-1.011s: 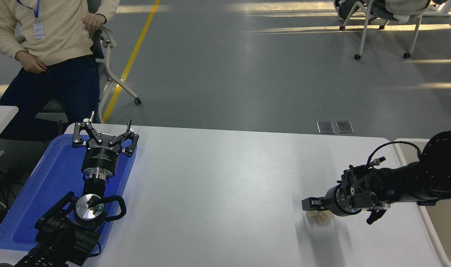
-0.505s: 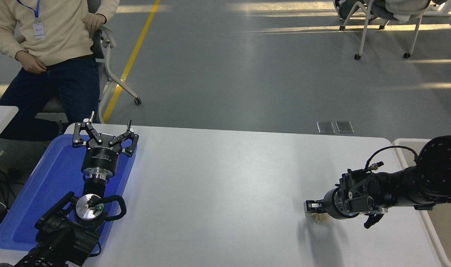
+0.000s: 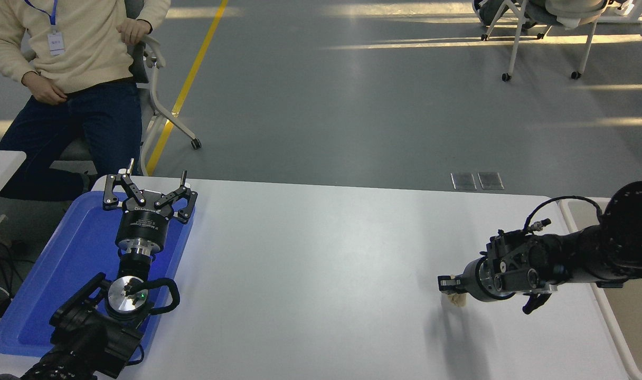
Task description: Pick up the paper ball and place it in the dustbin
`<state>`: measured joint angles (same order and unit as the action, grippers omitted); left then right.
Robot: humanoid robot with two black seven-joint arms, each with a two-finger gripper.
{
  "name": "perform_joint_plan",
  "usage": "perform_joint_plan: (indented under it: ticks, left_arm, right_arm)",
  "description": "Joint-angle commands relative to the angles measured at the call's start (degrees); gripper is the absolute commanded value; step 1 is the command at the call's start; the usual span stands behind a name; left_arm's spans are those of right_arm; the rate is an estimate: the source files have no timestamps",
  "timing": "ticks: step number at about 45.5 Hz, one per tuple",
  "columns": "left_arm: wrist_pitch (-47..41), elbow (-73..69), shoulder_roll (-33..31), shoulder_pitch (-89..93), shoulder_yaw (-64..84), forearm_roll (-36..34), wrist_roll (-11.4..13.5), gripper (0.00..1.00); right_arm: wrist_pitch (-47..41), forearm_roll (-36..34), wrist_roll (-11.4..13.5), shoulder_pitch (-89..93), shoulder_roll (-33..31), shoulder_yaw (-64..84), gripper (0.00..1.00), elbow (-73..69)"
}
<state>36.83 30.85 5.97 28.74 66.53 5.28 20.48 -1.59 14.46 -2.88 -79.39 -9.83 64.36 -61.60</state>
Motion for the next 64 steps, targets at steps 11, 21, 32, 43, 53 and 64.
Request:
perform_joint_plan:
  ticks: [11, 21, 32, 43, 53, 64]
  left_arm:
    - [0.0, 0.0, 0.01, 0.0, 0.0, -0.09, -0.09, 1.0]
    - [0.0, 0.0, 0.01, 0.0, 0.0, 0.0, 0.0, 1.0]
    - [0.0, 0.0, 0.01, 0.0, 0.0, -0.09, -0.09, 1.0]
    - [0.0, 0.0, 0.01, 0.0, 0.0, -0.09, 0.0, 1.0]
    - [0.0, 0.0, 0.01, 0.0, 0.0, 0.0, 0.0, 1.0]
    - [0.0, 0.0, 0.01, 0.0, 0.0, 0.0, 0.0, 1.0]
  right_arm:
    - [-0.34, -0.22, -0.2, -21.23, -2.22, 6.65, 0.13, -15.21]
    - [-2.27, -0.75, -0.2, -31.25, -2.13, 8.85, 0.13, -20.66]
    - [-4.47, -0.75, -0.29, -38.64, -1.95, 10.26, 0.13, -23.92]
    - [-7.46, -0.84, -0.29, -43.74, -2.13, 10.52, 0.14, -25.85]
    - [-7.81, -1.19, -0.38, -46.56, -2.22, 10.44, 0.14, -28.93]
    - [-10.09, -1.19, -0.38, -48.49, -2.22, 10.44, 0.15, -29.89]
